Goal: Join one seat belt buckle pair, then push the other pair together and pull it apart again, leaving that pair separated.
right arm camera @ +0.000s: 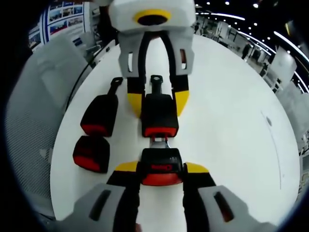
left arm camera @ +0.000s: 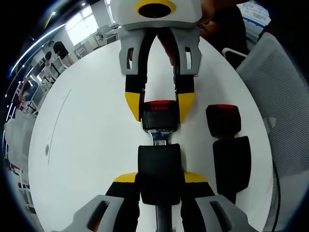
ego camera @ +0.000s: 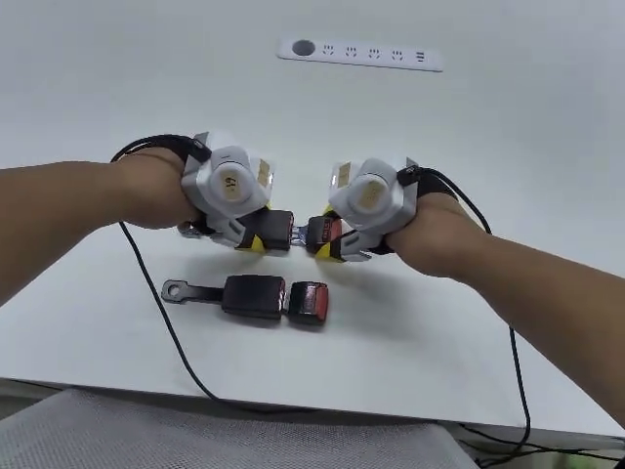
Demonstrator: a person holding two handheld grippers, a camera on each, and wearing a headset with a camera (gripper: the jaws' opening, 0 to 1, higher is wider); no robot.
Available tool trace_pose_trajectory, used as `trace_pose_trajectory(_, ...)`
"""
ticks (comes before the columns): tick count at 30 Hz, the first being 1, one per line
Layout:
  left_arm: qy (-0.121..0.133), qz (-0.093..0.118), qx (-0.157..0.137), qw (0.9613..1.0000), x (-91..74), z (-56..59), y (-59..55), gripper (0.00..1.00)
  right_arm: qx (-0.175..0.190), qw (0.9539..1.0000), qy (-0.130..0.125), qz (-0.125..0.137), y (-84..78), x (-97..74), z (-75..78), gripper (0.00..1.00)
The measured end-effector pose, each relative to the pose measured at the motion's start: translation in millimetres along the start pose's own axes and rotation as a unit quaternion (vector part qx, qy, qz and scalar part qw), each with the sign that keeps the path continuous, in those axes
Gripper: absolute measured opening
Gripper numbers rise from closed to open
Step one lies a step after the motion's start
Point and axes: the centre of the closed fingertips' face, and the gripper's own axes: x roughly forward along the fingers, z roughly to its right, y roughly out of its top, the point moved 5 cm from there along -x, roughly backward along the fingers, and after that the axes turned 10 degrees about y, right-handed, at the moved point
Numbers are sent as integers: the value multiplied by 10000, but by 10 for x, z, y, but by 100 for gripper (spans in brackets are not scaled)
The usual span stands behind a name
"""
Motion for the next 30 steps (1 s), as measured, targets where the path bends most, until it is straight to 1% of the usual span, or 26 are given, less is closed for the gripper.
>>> trace_pose_trajectory(5,16,53,-38,10000,-2,0,-8,32,17,10000,3,65,42,28,6,32)
trace_pose_trajectory(6,17,52,-49,10000,2,-1,-8,32,49,9999,2,117,102,65,3,32)
trace_pose_trajectory(8,18,29,-33,10000,1,1,-9,32,47,10000,-58,48,162,111,3,32)
trace_pose_trajectory(12,15,68,-88,9999,-1,2,-20,32,52,9999,-52,98,129,86,10,32)
trace_pose_trajectory(16,47,97,-102,9999,-4,6,-23,33,48,10000,-54,38,135,93,13,33)
trace_pose_trajectory(24,48,108,-158,9998,-4,4,-23,33,69,10000,-42,41,120,81,10,33)
trace_pose_trajectory(27,81,118,-150,9998,-7,9,-23,33,93,9999,-31,50,80,64,5,33)
trace_pose_trajectory(30,111,135,-139,9998,-7,14,-22,33,103,9999,2,118,27,47,12,33)
